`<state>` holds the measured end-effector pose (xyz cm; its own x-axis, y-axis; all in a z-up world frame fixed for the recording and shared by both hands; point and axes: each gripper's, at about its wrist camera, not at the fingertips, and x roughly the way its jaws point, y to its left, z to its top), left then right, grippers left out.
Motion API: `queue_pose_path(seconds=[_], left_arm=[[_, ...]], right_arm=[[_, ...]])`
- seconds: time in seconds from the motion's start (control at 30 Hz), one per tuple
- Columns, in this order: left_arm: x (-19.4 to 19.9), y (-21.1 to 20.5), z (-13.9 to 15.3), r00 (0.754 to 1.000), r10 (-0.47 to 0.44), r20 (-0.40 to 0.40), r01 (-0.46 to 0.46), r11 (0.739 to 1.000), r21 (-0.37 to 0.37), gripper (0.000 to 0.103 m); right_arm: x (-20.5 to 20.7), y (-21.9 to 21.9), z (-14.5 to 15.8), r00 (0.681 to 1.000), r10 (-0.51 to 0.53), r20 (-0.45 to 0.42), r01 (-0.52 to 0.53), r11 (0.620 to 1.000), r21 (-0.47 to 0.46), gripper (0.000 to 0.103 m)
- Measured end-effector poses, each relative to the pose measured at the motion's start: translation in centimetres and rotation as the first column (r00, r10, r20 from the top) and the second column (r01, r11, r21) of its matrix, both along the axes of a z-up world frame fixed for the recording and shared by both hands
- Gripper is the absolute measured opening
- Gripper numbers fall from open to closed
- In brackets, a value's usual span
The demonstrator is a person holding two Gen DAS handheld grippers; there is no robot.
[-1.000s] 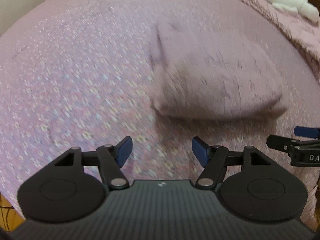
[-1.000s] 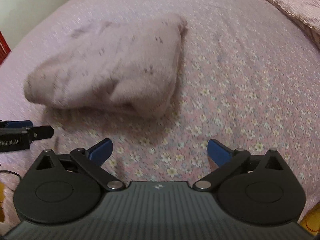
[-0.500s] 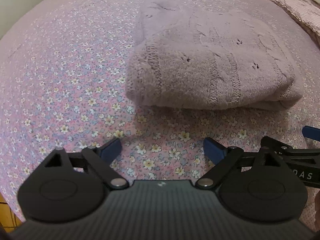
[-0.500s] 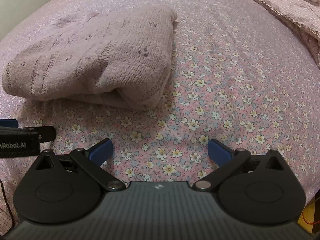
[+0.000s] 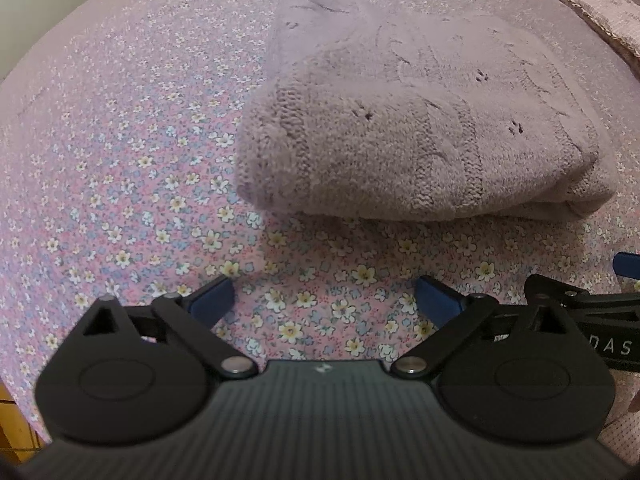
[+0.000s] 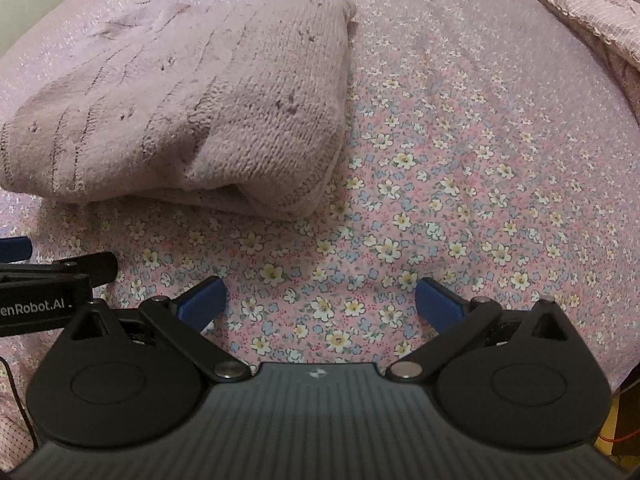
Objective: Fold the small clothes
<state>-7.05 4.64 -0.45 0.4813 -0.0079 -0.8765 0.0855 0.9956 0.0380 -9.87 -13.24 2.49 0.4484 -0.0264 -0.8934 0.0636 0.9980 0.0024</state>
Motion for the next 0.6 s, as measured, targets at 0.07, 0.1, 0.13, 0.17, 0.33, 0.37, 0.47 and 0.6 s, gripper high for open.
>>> queue_pose_path(seconds=[0.07,0.1,0.13,0.17,0.33,0.37,0.47,0.6], left_arm=[[0.1,0.1,-0.1,1.0,0.005,0.0,-0.005,1.0,-0.008,0.101],[0.4,0.0,-0.2,1.0,0.007,0.0,-0.007,1.0,-0.011,0.101],[0.5,0.0,-0.2,1.0,0.007,-0.001,-0.007,1.0,-0.011,0.101],[0.8,0.1,-0.4,1.0,0.007,-0.003,-0.007,1.0,-0.011,0.1],[1.1,0.2,-0.4,1.0,0.01,-0.016,-0.01,1.0,-0.01,0.1],[1.1,0.2,-0.3,1.0,0.01,-0.02,-0.011,1.0,-0.01,0.1],[1.3,0.0,-0.2,1.0,0.01,-0.027,-0.01,1.0,-0.007,0.1],[1.3,-0.1,-0.3,1.0,0.014,-0.025,-0.015,1.0,-0.009,0.1]], right_arm=[[0.1,0.0,0.0,1.0,0.001,-0.005,-0.001,1.0,-0.003,0.103],[0.1,0.0,0.0,1.0,0.001,-0.007,-0.001,1.0,-0.003,0.103],[0.1,0.0,0.0,1.0,0.002,-0.008,-0.002,1.0,-0.002,0.103],[0.1,0.0,0.0,1.0,0.002,-0.009,-0.002,1.0,-0.002,0.103],[0.5,-0.1,-0.1,1.0,0.002,-0.024,-0.002,1.0,-0.001,0.103],[0.6,-0.1,-0.1,1.0,0.002,-0.027,-0.002,1.0,-0.001,0.103],[0.6,-0.1,-0.1,1.0,0.004,-0.029,-0.004,1.0,-0.001,0.103],[0.7,-0.1,-0.2,1.0,0.004,-0.024,-0.004,1.0,-0.002,0.103]])
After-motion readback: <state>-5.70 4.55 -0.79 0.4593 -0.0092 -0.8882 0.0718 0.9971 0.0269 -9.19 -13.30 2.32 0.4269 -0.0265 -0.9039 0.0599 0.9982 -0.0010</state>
